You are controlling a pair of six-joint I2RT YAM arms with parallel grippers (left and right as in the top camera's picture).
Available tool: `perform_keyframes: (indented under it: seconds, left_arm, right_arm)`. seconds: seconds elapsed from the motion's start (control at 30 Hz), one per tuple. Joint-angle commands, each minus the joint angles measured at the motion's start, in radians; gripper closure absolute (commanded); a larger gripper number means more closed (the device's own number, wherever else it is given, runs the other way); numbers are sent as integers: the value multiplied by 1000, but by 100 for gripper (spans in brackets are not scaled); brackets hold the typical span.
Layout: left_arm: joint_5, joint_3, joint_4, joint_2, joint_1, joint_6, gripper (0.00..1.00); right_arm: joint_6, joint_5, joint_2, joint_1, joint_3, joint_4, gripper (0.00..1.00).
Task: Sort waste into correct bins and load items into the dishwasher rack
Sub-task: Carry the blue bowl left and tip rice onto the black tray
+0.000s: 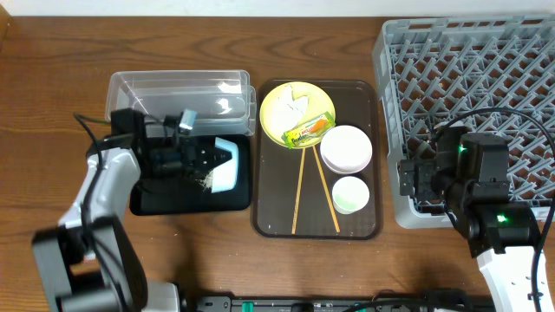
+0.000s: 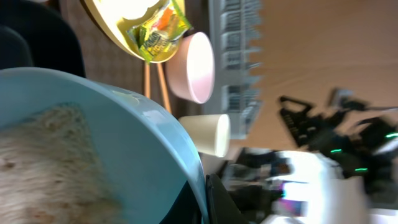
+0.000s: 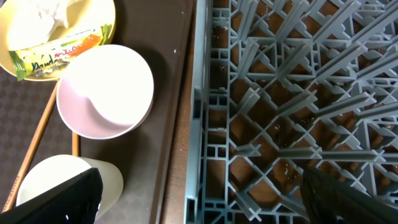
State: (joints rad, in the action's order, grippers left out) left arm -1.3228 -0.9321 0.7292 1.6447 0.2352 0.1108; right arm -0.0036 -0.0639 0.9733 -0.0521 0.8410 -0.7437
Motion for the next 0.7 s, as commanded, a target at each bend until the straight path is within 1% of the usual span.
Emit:
perform_keyframes:
  seconds: [0.0,0.03,0.27,0.47,0.53,0.67]
  left_arm:
    - [-224,6,3,66,39,39,94]
    - [-251,6,3,88,51,38,94]
    - [-250,6,45,162,107,-40,94]
    - [-250,6,45,162,148,-235,94]
    - [-250,6,45,162,161,-283,94]
    - [-250,6,45,162,177,-323,94]
  right_arm:
    - [10,-8,0,-7,21,-2,1]
    - [10,-8,0,-7,21,-2,1]
    - [10,-8,0,-7,21,-2,1]
    - [10,-8,0,-7,21,-2,1]
    - [10,-8,0,-7,21,-2,1]
    - [10,-8,0,-7,21,-2,1]
